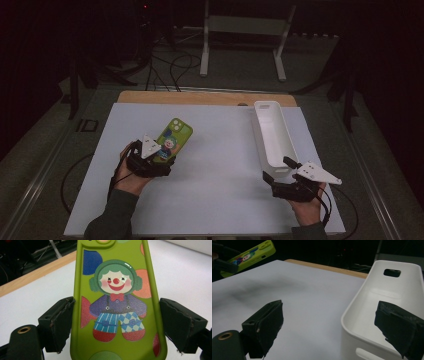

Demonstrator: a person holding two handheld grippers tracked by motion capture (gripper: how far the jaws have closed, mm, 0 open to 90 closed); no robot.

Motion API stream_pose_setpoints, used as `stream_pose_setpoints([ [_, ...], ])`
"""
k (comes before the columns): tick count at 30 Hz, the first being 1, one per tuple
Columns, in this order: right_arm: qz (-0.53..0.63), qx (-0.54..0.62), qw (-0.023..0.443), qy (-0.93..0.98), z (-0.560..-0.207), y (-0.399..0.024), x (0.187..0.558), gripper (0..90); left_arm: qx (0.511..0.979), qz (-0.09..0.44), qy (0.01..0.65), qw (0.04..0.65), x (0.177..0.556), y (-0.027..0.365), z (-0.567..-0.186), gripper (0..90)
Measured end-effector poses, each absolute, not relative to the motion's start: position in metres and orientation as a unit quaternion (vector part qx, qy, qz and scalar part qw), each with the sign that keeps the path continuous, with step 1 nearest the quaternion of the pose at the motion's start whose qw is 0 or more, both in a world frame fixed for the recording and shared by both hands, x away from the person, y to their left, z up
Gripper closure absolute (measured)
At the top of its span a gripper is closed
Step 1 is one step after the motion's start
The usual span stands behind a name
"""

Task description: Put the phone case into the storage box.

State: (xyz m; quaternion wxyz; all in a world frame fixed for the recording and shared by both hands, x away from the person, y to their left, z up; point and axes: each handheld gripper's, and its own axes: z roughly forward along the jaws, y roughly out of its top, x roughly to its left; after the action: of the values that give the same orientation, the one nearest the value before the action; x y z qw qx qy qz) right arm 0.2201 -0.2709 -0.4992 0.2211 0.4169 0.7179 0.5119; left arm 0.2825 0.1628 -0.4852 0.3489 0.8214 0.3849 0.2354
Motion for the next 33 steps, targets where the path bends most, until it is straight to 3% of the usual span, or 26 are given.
stream_pose_setpoints([
  [33, 0.531, 0.416, 0.173, 0.718, -0.475, -0.253, 0.239, 8.2, 0.838, 0.236, 0.317, 0.375, 0.277, 0.116, -0.475, 16.1],
])
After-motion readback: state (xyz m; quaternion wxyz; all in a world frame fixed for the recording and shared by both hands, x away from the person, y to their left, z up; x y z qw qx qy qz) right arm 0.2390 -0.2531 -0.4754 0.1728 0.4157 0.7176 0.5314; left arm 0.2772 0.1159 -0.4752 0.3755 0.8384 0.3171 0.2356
